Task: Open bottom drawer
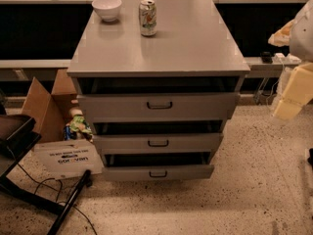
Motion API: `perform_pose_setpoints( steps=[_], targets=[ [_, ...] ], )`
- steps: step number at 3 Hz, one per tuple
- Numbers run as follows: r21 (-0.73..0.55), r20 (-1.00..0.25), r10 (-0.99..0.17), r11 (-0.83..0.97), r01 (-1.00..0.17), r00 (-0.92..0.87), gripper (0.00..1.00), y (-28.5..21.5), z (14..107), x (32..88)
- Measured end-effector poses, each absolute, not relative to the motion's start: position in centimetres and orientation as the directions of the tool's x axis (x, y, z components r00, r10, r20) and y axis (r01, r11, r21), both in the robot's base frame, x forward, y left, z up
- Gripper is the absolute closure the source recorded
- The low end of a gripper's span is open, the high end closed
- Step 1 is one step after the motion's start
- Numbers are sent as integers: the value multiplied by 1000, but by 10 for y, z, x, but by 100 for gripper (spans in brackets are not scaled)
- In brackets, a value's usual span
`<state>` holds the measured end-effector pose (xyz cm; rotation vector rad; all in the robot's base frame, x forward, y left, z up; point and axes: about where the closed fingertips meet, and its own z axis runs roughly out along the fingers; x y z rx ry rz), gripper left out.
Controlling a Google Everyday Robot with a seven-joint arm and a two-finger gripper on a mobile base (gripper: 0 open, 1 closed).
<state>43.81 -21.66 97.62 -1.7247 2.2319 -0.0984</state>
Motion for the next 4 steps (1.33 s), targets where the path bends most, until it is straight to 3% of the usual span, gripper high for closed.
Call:
perform_pose_setpoints(
  steps=[2,4],
  targets=[
    [-314,-129,-965,258,-914,-228,0,-211,1000,443],
    [-253,47,-960,255,-933,-275,0,-252,862,479]
  ],
)
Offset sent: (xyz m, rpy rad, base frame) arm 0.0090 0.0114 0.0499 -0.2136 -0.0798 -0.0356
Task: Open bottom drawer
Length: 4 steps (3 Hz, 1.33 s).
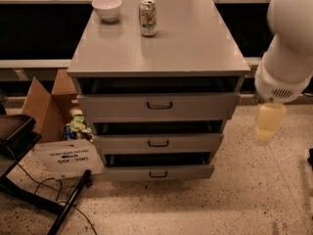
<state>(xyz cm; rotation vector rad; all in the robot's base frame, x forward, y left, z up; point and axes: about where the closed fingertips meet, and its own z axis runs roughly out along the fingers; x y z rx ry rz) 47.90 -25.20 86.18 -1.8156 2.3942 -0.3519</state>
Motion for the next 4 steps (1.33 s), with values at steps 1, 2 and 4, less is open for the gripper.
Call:
perform_pose_setpoints(
  steps=[1,2,4],
  targets=[
    [-250,70,-958,252,-935,-277,0,-267,811,489],
    [-254,58,-962,245,-936,-267,0,-270,768,498],
    [-182,73,-965,236,-954,-253,0,-263,721,496]
  ],
)
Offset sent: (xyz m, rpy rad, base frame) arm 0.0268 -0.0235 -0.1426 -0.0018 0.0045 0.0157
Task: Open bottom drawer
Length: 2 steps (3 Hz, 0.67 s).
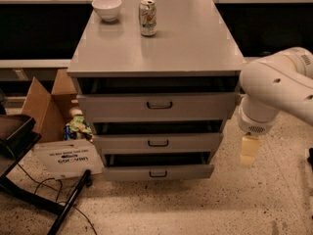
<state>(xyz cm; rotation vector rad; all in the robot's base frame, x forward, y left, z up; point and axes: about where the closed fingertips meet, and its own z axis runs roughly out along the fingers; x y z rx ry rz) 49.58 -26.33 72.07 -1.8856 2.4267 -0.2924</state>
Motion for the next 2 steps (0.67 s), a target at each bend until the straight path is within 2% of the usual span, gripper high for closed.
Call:
perform_pose_setpoints(
  steps=[2],
  targets=[
    [-74,-33,-977,211,-975,-209,0,-246,603,486]
  ],
)
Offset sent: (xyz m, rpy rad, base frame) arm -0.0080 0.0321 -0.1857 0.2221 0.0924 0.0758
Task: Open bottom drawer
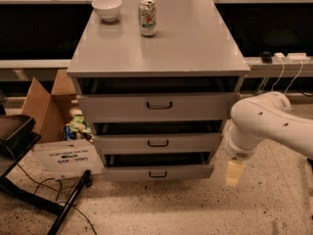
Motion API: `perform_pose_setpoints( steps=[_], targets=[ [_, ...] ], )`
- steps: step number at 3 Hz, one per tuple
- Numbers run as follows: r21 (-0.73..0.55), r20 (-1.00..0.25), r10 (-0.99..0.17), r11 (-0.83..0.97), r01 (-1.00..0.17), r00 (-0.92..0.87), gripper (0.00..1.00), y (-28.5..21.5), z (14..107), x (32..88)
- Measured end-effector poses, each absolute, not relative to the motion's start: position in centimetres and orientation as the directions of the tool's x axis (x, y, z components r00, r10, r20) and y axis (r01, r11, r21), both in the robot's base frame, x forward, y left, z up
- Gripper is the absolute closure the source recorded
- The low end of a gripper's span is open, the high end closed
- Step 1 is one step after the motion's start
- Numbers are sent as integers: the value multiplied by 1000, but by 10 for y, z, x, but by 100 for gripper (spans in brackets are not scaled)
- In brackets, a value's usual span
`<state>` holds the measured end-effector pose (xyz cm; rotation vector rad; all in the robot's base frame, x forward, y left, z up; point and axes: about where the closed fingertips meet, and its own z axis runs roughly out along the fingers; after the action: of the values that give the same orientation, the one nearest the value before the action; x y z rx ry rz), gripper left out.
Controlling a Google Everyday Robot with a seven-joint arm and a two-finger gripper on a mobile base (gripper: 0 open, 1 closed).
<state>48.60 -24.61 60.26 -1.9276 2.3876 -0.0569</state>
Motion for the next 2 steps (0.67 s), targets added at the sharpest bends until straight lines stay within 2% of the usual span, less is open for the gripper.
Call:
perform_pose_setpoints(
  steps=[2],
  targets=[
    [-57,-106,-981,171,-984,-164,0,-220,522,498]
  ],
)
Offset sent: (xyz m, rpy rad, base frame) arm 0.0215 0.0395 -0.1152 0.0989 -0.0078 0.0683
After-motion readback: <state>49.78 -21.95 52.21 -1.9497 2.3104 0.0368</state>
